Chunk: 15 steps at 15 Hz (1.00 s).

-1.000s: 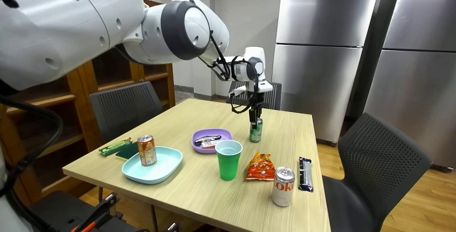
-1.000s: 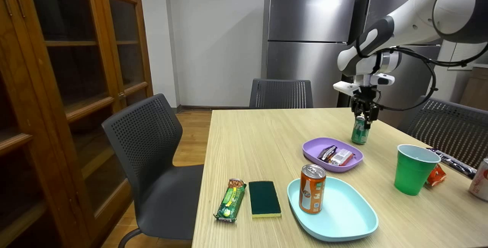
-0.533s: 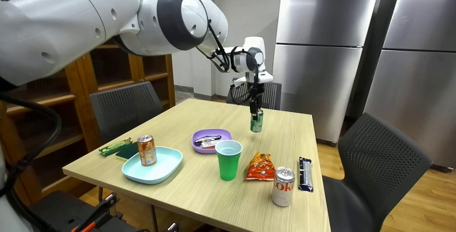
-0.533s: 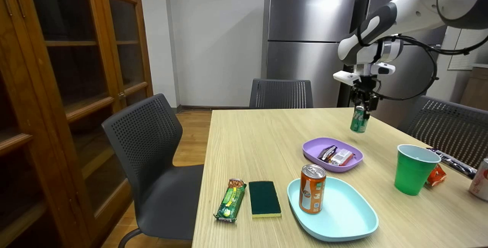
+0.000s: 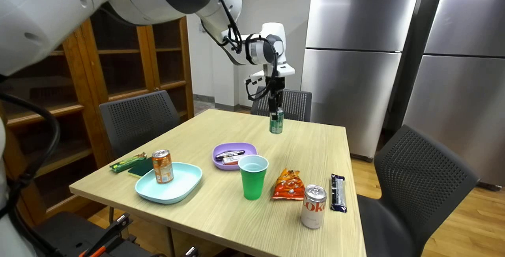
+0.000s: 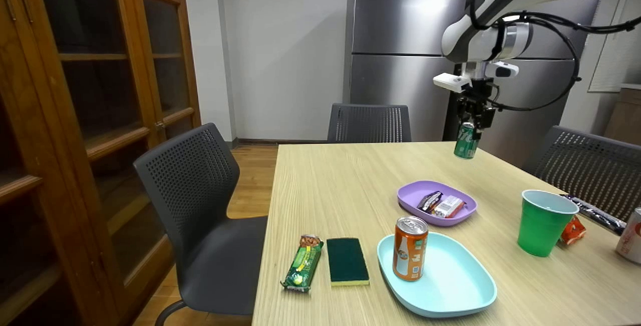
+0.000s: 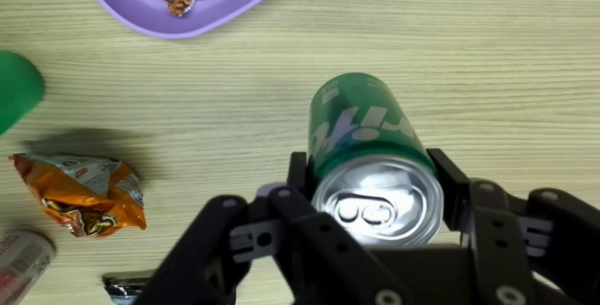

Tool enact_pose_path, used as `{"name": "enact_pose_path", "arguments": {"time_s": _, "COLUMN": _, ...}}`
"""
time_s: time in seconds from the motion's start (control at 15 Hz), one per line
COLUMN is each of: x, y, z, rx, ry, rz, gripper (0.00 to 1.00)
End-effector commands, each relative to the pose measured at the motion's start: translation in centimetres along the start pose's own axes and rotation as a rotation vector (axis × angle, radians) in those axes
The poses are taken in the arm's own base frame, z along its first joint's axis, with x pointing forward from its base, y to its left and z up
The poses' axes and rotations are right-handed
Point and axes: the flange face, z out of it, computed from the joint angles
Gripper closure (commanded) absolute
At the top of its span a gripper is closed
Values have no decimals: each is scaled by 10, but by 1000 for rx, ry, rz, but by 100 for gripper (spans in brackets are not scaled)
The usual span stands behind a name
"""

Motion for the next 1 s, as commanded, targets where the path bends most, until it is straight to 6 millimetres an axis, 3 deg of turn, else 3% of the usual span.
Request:
{"name": "enact_pose_path", "arguments": {"time_s": 0.0, "x": -26, "y": 28, "z": -25, "rx": 13, "ry": -16, "rz": -26, "gripper": 61}}
{"name": "enact_pose_path", "arguments": {"time_s": 0.4, "x": -72, "y": 70, "z": -33, "rx": 30, "ry": -27, "rz": -70, "gripper": 61}}
{"name": "enact_pose_path", "arguments": {"time_s": 0.93, "x": -125, "y": 144, "z": -27, "rx": 3, "ry": -20, "rz": -150, "gripper": 61}}
